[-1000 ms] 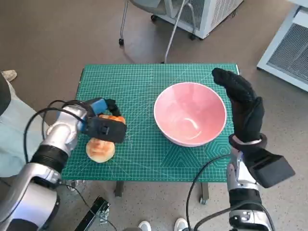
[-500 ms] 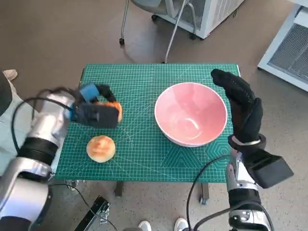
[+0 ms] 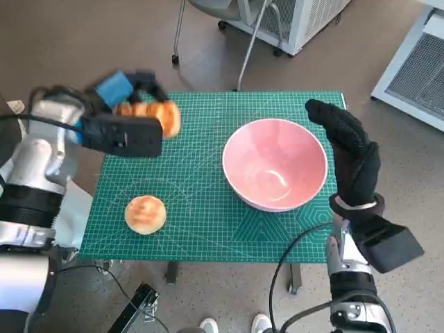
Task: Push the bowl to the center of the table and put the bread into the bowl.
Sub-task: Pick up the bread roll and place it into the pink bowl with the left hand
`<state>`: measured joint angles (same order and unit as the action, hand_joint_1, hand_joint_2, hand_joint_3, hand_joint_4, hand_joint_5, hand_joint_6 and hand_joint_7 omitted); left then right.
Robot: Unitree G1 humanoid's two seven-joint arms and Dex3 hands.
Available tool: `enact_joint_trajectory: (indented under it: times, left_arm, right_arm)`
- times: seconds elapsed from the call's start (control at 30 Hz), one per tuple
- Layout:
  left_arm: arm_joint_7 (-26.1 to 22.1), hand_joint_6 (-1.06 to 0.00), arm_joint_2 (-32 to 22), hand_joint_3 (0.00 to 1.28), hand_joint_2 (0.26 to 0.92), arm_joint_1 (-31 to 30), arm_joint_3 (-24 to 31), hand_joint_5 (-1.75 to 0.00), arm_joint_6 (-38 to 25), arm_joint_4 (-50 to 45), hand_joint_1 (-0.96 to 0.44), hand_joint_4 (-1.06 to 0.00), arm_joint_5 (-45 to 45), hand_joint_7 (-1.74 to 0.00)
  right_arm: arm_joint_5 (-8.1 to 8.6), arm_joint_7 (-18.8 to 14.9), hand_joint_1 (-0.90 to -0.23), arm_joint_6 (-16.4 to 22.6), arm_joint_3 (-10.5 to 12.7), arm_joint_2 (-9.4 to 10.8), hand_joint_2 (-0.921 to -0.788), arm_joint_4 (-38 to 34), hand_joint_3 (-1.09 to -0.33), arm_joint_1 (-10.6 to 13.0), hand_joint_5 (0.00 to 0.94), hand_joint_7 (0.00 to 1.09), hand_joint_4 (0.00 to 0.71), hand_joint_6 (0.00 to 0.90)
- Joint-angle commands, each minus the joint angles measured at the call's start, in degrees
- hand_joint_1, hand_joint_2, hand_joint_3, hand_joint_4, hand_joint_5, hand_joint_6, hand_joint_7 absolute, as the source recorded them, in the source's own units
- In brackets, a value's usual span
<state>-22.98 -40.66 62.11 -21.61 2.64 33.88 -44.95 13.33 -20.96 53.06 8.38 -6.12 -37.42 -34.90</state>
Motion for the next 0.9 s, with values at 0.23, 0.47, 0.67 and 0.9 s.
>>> enact_joint_trajectory:
  times: [0.23,0.47,0.67,0.9]
  left_arm:
    - [3.5,-0.68,4.8,0.08,0.900,0.2,0.5,-1.16,0.8,-8.9,0.00,-0.68,0.1,-1.14]
    - [10.7,-0.68,10.9,0.06,0.915,2.9,-4.1,-1.11,5.8,-2.8,0.00,-0.67,-3.1,-1.19]
    - [15.5,-0.64,16.8,0.09,0.920,5.2,-8.8,-1.15,9.5,5.3,0.00,-0.61,-5.8,-1.25]
    - [17.0,-0.62,22.2,0.12,0.909,7.8,-13.3,-1.17,11.6,13.1,0.00,-0.62,-8.1,-1.26]
  right_arm:
    - [0.01,0.0,-0.556,-0.7,0.0,0.2,-0.921,-0.6,-0.700,0.7,0.009,0.78,0.358,0.055]
    - [-0.14,0.2,-0.558,-1.1,-0.2,0.2,-0.921,0.2,-0.704,0.7,0.008,0.78,0.357,0.052]
    - [0.02,0.0,-0.565,-1.0,-0.2,0.0,-0.921,0.7,-0.704,1.2,0.008,0.78,0.357,0.050]
    - [0.48,-0.5,-0.570,-0.7,0.2,-0.5,-0.921,0.4,-0.698,1.8,0.008,0.78,0.359,0.052]
